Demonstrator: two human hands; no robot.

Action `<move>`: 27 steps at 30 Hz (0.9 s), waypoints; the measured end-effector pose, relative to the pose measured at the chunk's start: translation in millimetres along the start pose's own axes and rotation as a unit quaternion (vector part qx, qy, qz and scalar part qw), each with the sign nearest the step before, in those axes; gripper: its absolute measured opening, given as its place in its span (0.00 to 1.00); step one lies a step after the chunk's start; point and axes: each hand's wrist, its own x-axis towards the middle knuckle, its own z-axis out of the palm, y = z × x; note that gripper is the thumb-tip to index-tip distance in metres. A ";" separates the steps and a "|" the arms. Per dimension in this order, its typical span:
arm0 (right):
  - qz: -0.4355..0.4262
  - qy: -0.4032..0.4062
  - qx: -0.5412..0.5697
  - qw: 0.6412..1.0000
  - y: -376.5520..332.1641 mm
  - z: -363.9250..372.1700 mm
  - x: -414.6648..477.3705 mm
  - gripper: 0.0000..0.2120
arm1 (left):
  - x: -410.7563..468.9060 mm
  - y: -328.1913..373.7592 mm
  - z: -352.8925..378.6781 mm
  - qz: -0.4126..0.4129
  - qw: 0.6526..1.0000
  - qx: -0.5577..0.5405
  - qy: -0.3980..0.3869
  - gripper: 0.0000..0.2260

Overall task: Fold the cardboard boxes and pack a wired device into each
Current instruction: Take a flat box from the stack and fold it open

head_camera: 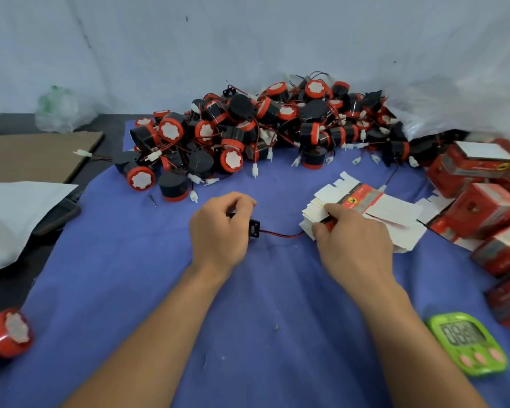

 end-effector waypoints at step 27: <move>0.013 0.025 -0.012 1.000 17.8 -12.8 11.5 0.25 | -18.0 -5.1 6.3 0.241 0.948 0.207 0.009 0.11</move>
